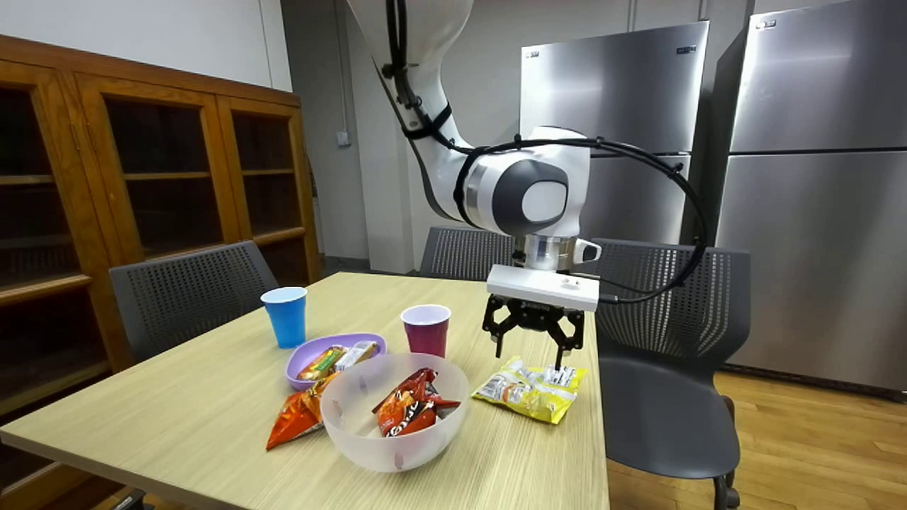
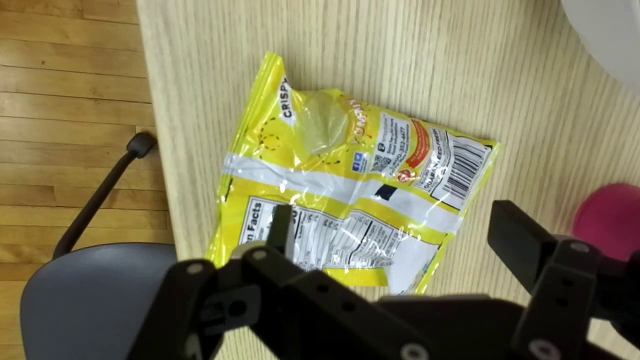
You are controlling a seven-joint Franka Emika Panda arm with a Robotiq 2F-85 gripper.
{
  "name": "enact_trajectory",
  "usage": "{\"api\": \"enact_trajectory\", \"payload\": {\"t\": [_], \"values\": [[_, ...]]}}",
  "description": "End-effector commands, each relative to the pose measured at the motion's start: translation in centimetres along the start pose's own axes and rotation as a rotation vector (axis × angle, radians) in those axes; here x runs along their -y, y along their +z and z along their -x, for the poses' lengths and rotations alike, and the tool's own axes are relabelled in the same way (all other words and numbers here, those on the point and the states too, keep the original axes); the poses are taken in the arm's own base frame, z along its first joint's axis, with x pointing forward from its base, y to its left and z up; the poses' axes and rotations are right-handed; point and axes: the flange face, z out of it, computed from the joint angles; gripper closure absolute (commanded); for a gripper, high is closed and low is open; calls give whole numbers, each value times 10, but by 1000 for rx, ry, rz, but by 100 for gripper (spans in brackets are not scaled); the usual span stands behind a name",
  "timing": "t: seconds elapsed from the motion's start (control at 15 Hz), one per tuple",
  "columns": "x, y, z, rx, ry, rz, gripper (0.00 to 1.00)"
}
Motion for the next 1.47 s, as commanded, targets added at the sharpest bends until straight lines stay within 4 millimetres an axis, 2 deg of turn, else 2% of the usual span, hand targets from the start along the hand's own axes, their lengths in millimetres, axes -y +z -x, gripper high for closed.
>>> {"api": "enact_trajectory", "payload": {"t": [0.0, 0.67, 1.4], "values": [[-3, 8, -6, 3, 36, 21, 0], [-17, 28, -10, 5, 115, 46, 0], [-20, 30, -13, 11, 142, 61, 0]]}}
